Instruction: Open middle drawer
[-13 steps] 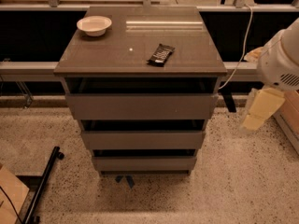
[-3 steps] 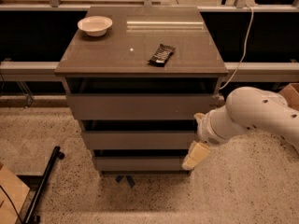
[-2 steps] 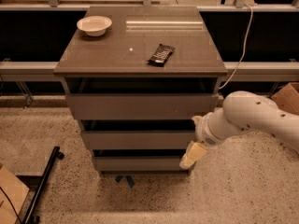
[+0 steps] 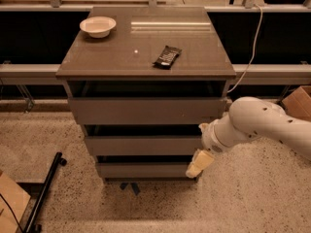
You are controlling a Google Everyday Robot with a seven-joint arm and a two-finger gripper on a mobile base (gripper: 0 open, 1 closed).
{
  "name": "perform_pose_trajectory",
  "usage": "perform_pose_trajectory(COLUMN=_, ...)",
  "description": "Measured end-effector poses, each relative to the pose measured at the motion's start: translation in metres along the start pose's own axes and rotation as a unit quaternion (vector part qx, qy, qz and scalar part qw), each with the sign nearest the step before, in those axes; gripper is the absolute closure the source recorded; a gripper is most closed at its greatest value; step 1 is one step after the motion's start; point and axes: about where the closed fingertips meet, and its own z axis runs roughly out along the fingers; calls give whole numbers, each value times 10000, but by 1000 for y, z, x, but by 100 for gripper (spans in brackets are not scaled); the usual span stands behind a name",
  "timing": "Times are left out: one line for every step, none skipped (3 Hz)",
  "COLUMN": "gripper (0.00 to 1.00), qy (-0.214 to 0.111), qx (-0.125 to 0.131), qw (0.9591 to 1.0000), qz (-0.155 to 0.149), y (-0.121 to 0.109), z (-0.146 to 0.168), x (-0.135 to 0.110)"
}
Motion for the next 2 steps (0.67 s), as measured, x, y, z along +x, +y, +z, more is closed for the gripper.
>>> perform_pose_trajectory(gripper=0, qy=-121, qx=23, qw=9998, qz=142, y=-4, z=23, x=7)
perform_pose_trajectory(gripper=0, qy=-412, qx=93, qw=9987, qz=296, y=-19, z=53, x=16)
